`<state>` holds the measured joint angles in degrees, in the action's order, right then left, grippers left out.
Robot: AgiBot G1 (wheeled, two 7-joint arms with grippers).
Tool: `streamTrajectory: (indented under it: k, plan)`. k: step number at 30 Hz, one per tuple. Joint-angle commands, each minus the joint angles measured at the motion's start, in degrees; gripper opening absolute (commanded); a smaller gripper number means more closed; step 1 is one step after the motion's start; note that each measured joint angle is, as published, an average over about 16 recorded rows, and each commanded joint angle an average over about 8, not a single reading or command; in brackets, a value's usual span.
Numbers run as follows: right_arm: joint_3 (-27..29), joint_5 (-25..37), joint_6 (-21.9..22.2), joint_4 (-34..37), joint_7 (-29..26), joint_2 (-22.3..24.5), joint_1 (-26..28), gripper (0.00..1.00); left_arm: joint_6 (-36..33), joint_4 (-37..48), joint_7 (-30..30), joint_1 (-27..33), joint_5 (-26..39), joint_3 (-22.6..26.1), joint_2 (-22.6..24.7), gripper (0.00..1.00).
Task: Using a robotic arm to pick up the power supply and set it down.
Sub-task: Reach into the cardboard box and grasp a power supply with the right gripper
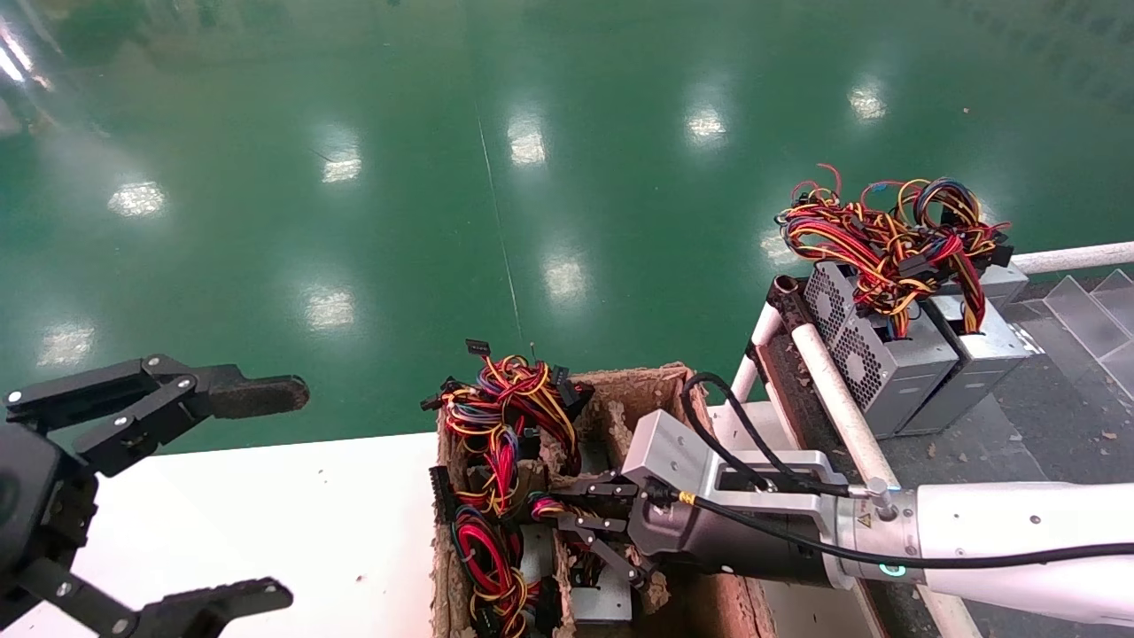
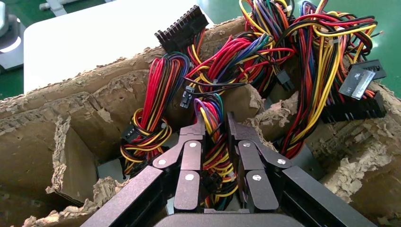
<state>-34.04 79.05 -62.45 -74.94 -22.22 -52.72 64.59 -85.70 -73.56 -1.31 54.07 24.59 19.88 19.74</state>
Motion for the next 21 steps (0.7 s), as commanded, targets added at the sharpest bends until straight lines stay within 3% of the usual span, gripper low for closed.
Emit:
streamTrajectory:
  k: [1, 10, 21]
  plan:
    - [0.05, -0.07, 0.05, 0.07, 0.05, 0.05, -0.12, 0.00, 0.00, 0.00, 0.00, 0.00, 0.00, 0.01, 0.00, 1.00]
    - [2.39, -3.57, 0.81, -0.52, 1.45, 1.29, -1.34, 0.00, 0.01, 0.00, 0.01, 0.01, -0.02, 0.03, -0.01, 1.00]
    - [12.83, -17.13, 0.12, -2.23, 7.66, 7.44, -1.97, 0.00, 0.01, 0.00, 0.03, 0.02, -0.03, 0.06, -0.02, 1.00]
